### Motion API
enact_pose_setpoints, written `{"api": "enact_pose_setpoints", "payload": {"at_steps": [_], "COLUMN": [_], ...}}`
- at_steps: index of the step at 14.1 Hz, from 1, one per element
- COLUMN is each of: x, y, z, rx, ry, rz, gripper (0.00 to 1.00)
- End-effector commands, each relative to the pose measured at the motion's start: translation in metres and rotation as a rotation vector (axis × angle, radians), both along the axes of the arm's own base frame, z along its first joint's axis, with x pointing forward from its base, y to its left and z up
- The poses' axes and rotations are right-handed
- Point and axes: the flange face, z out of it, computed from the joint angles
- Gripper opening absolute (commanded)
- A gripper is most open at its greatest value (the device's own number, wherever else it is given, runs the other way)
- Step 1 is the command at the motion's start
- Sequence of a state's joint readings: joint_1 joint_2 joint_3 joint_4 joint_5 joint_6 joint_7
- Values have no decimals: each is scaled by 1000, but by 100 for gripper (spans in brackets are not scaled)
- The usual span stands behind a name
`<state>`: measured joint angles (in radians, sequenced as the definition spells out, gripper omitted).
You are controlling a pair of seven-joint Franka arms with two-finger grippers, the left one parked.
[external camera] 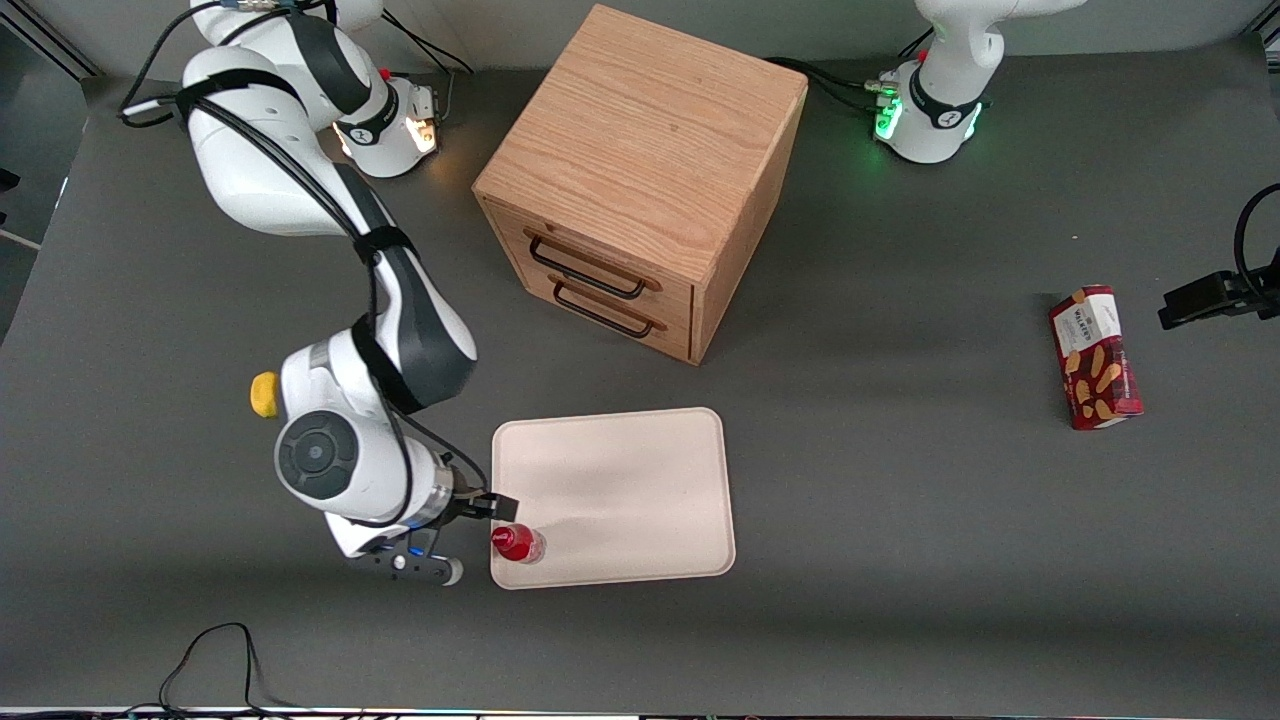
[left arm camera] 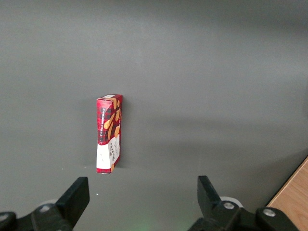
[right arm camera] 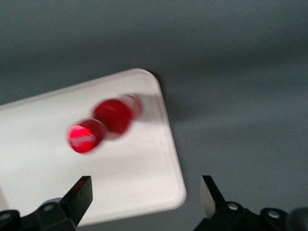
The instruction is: Place coke bottle on tray
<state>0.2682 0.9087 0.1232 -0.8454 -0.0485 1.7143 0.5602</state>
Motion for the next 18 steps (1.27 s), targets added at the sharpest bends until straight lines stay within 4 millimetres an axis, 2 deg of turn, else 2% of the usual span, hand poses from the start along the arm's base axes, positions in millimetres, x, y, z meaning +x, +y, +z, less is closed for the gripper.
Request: {"api": "enact_pose_setpoints", "payload": {"at_steps": [1,3,9,14,16,18], "x": [-17,-35,-114,-188,-203,-216], "y": [-37,-75,-160,-190,-208,-215], "z": [38,61,104,128,142,158], "rx": [-1,30,7,7,18,15], "ry": [88,124,153,76,89,107], "rz": [26,35,141,145,176,228], "gripper": [100,100,100,100,100,100]}}
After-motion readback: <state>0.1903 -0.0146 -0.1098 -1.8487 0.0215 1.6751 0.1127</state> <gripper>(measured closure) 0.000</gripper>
